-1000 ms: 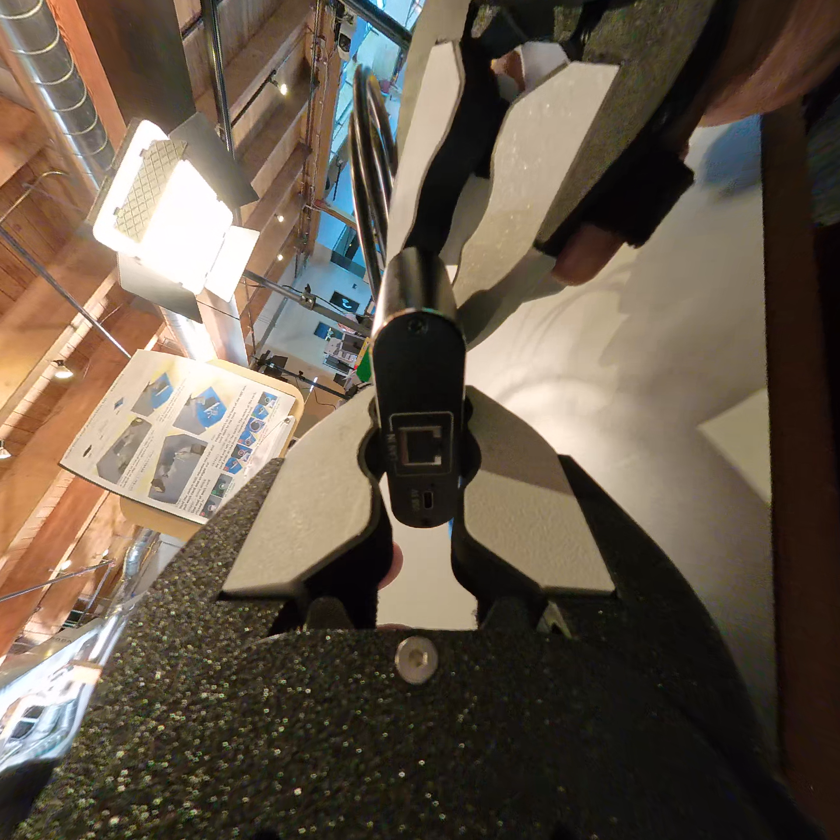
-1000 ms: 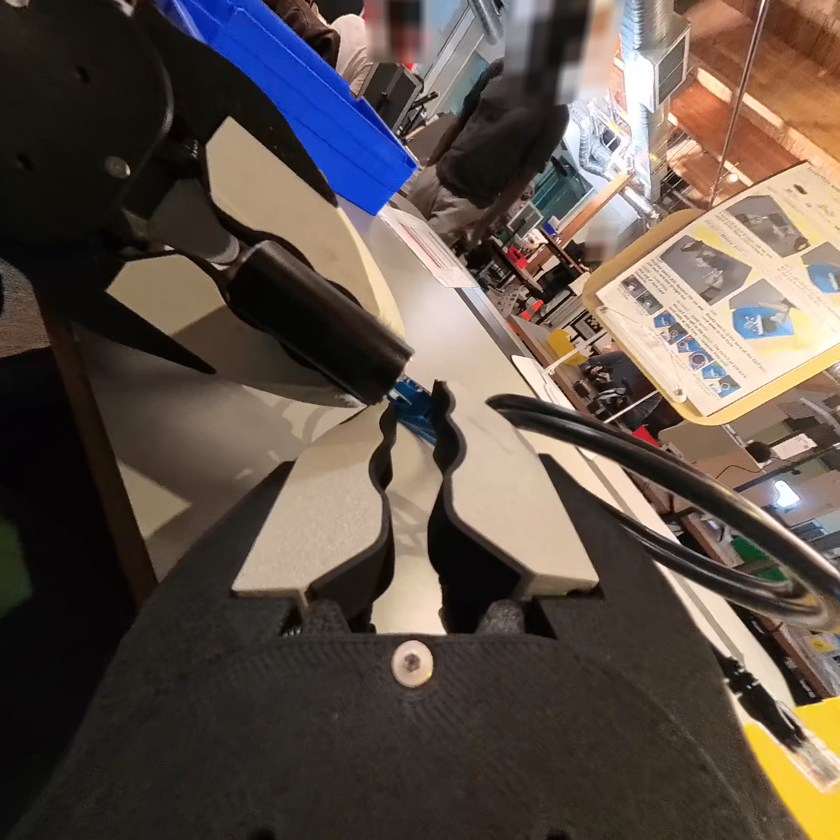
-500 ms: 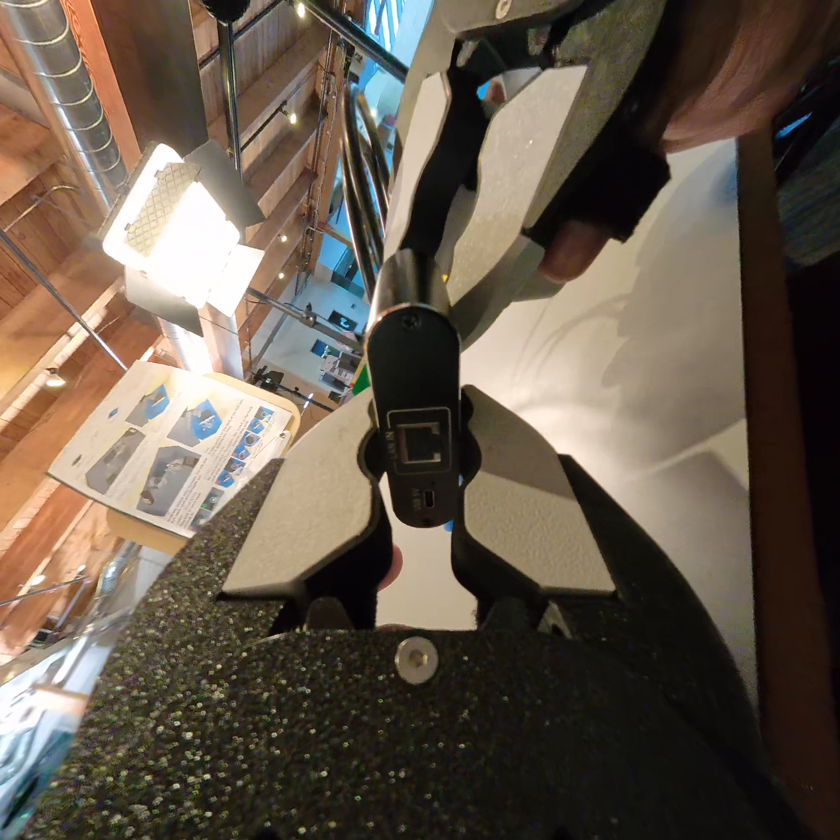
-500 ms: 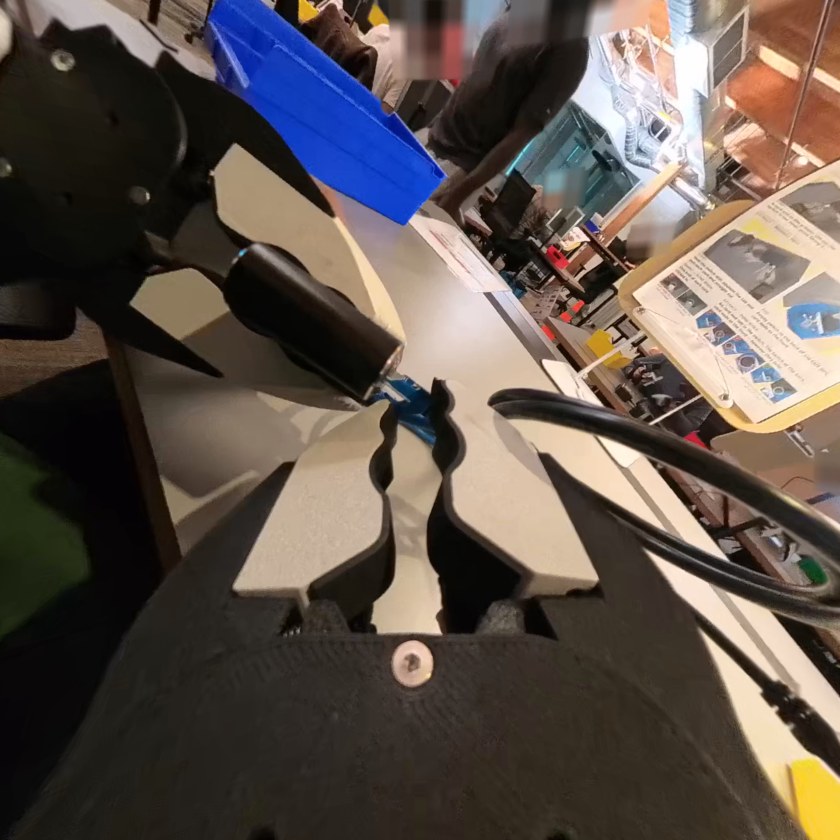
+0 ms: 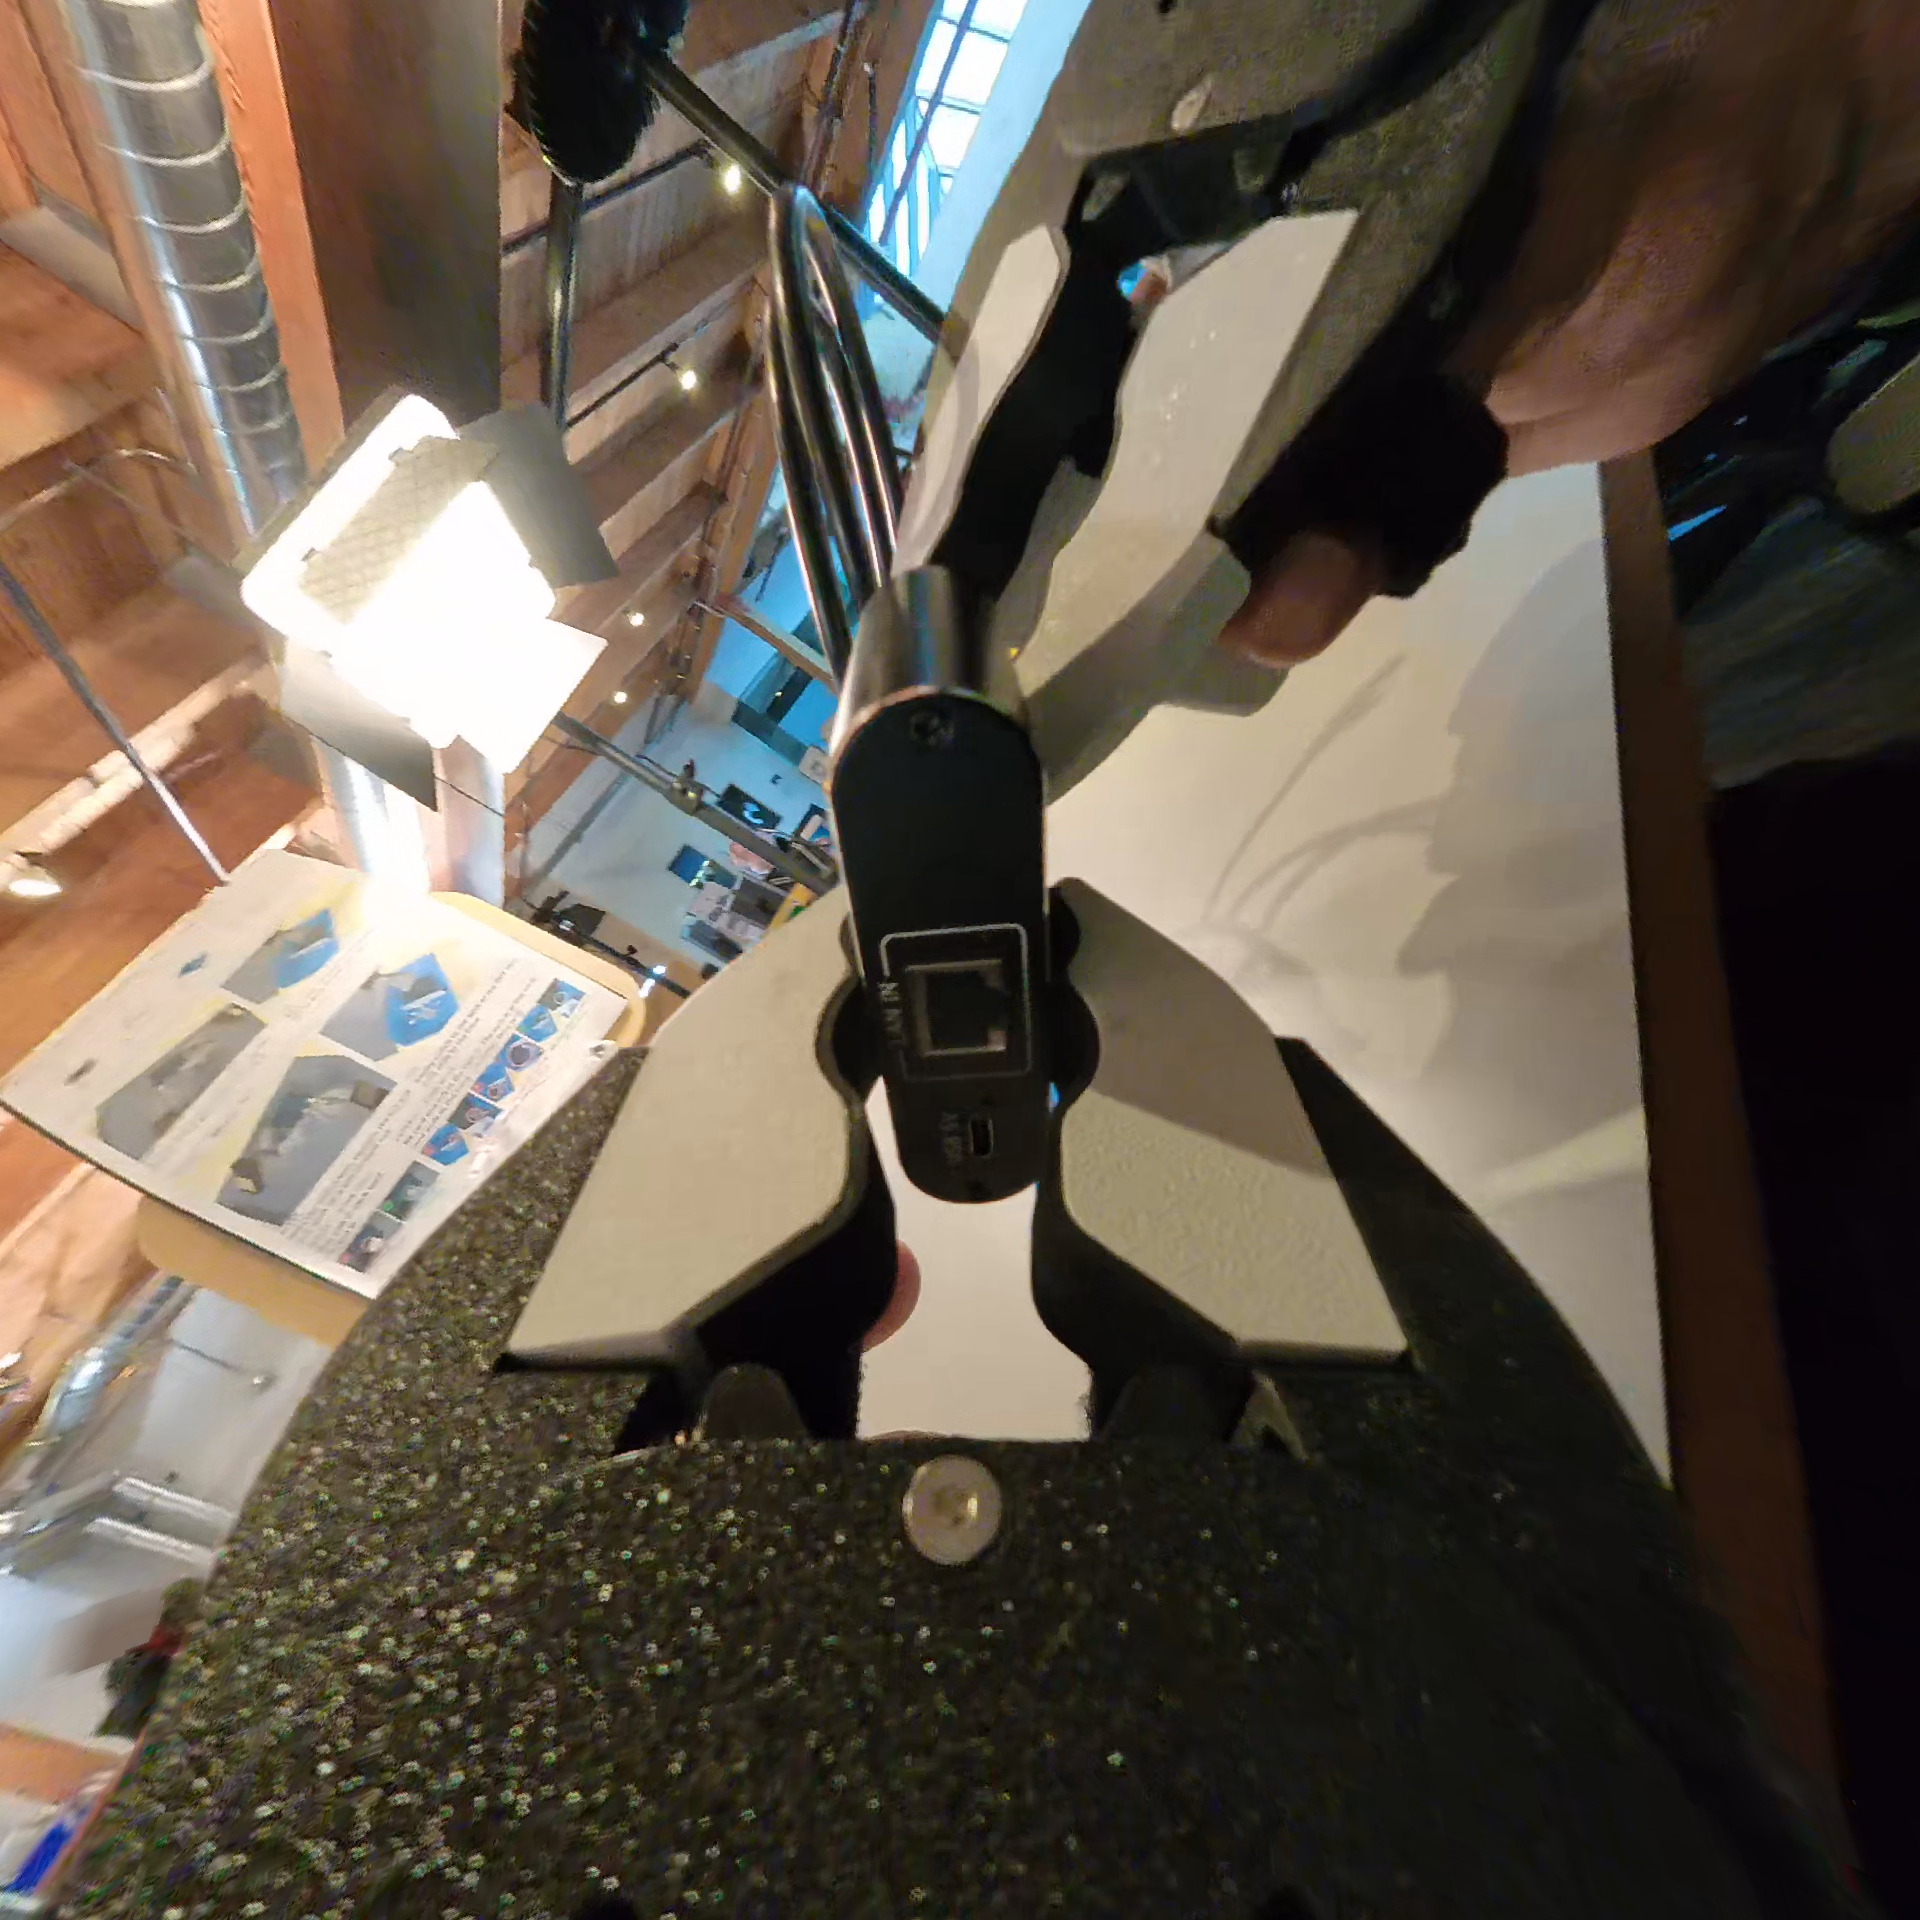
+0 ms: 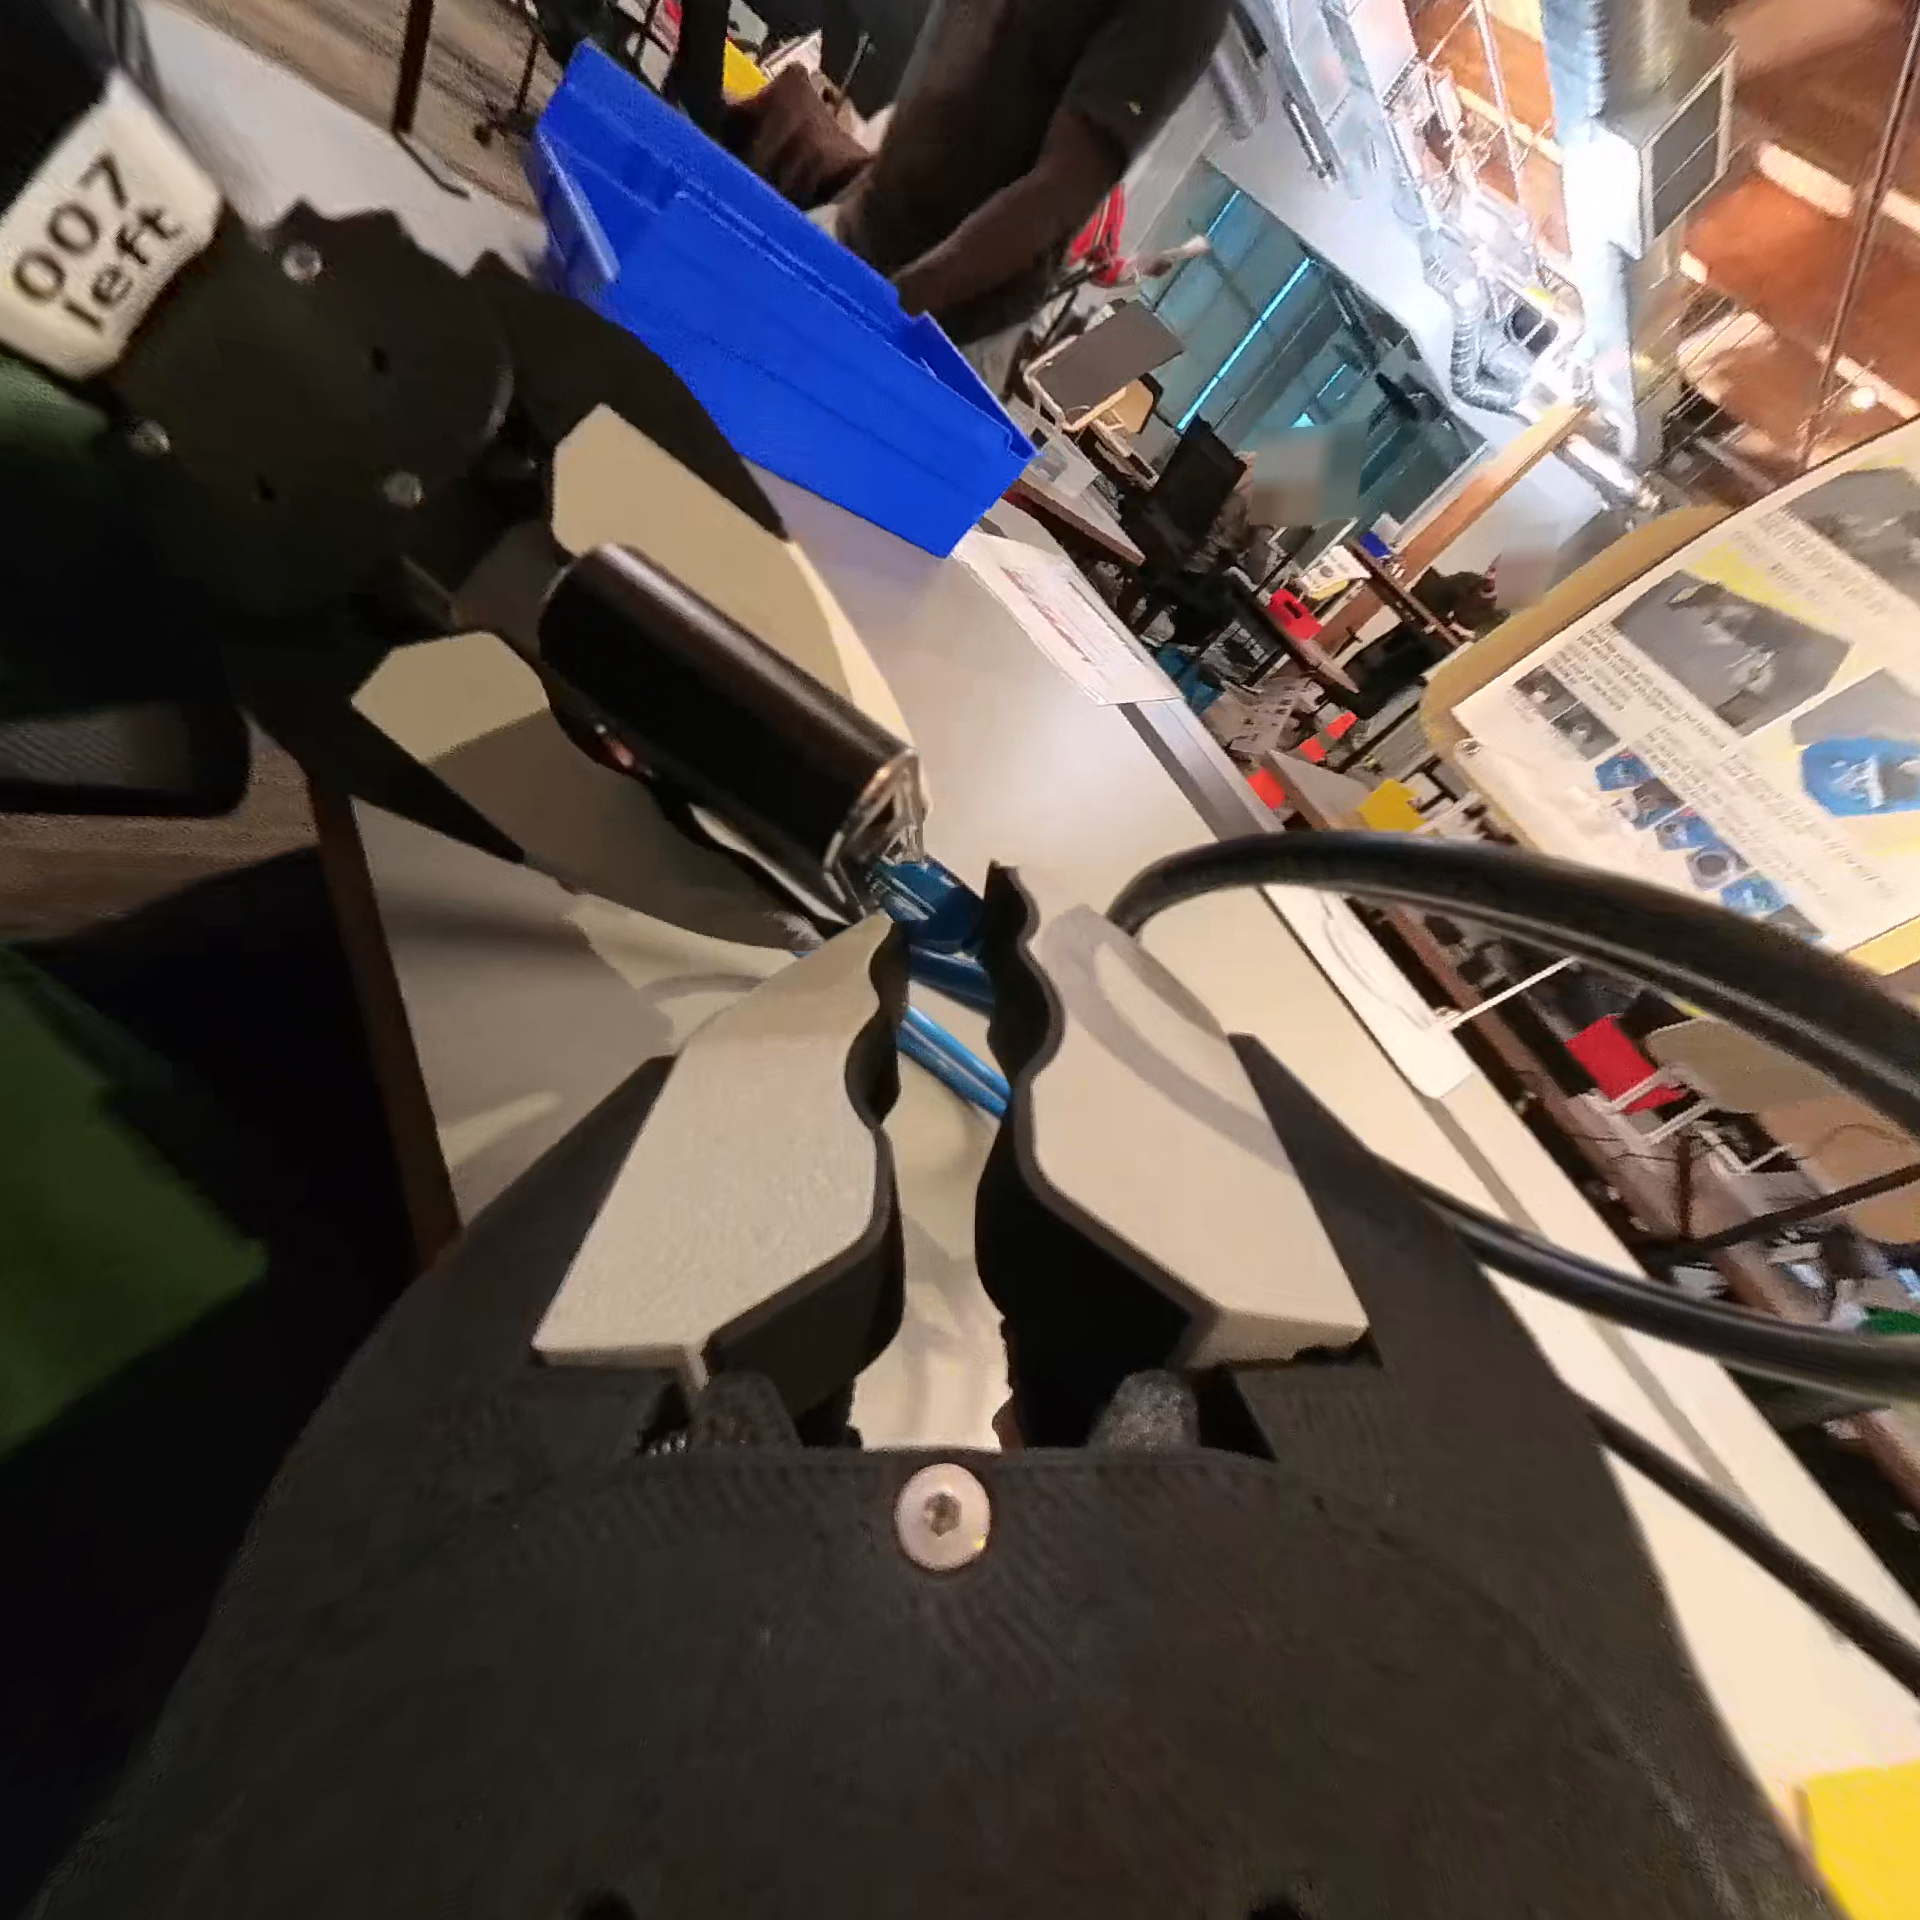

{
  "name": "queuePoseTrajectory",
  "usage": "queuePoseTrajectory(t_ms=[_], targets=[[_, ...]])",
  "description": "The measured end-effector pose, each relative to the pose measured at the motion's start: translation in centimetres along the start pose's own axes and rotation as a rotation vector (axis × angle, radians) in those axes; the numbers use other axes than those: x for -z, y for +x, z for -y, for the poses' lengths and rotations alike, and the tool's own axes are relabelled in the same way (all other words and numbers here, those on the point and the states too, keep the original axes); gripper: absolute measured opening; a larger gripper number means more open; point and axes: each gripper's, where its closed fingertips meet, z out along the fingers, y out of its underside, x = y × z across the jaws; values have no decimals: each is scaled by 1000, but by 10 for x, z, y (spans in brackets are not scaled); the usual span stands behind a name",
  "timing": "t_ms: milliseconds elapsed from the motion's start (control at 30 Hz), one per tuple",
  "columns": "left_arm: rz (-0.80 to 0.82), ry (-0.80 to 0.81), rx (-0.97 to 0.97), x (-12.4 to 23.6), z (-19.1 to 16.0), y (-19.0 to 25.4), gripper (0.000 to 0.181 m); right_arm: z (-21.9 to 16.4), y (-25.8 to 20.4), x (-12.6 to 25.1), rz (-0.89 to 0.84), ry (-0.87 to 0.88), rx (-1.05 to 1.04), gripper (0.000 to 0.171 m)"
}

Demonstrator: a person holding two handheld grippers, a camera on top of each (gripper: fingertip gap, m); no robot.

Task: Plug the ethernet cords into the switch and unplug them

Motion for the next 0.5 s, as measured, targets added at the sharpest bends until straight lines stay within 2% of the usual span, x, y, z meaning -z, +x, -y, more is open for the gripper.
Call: queuePoseTrajectory(t_ms=[133,333,500], targets=[[30,-9,-30,1,0,-2,28,1,1,-1,0,12,-92,14],[-78,114,124,10,14,1,28,12,-10,7,25,71,175,17],[-96,168,158,12,24,4,28,15,-14,13,53,86,241,18]])
